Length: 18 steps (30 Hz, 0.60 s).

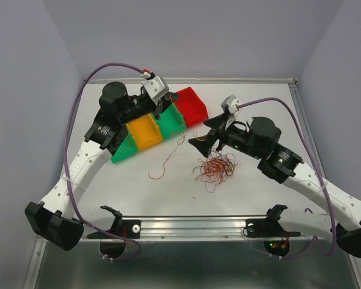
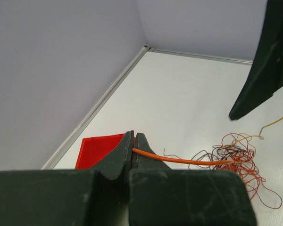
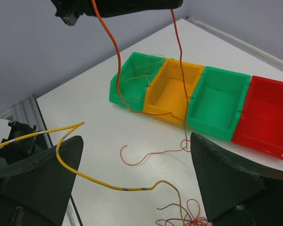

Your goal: Untangle the cables

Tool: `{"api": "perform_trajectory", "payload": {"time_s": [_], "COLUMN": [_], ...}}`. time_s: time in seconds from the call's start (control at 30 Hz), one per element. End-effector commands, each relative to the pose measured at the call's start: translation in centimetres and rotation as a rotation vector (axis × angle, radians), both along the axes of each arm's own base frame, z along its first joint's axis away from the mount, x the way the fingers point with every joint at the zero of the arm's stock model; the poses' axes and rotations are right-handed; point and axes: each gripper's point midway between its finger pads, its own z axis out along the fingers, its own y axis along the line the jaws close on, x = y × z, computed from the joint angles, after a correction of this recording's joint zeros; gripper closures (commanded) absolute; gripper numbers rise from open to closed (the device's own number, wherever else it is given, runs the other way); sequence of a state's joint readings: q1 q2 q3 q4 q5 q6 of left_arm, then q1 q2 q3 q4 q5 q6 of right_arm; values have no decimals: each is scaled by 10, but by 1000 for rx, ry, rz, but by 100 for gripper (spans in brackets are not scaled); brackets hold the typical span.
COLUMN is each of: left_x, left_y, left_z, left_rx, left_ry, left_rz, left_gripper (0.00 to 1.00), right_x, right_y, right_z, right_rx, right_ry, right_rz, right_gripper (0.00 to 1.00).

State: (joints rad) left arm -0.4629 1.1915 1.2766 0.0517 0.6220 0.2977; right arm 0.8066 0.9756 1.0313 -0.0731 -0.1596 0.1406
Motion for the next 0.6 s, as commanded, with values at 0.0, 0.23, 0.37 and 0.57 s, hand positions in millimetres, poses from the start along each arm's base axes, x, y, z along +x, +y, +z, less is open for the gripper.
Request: {"api": "perform_trajectory", "payload": {"time_s": [0.0,0.23,0.37,0.57], "left_x": [-23,-34,-39,-59], "left_y": [2,2,0,-1], "left_z": [43,45,45,53], "left_rx": [-61,-59,-55,-53], "left_ry": [-87,-85,-77,-63], "left_rz": [-59,-93,-116,-190], "left_gripper": [100,100,100,100], "right_x": [6,30,46,52], "right_y": [33,63,67,78], "right_z": [7,0,2,-16], "right_rx": [25,10,56,25], "right_ry": [-129,-156,-193,-209], "right_rz": [119,143,87,111], "right_gripper": [0,0,0,4]}}
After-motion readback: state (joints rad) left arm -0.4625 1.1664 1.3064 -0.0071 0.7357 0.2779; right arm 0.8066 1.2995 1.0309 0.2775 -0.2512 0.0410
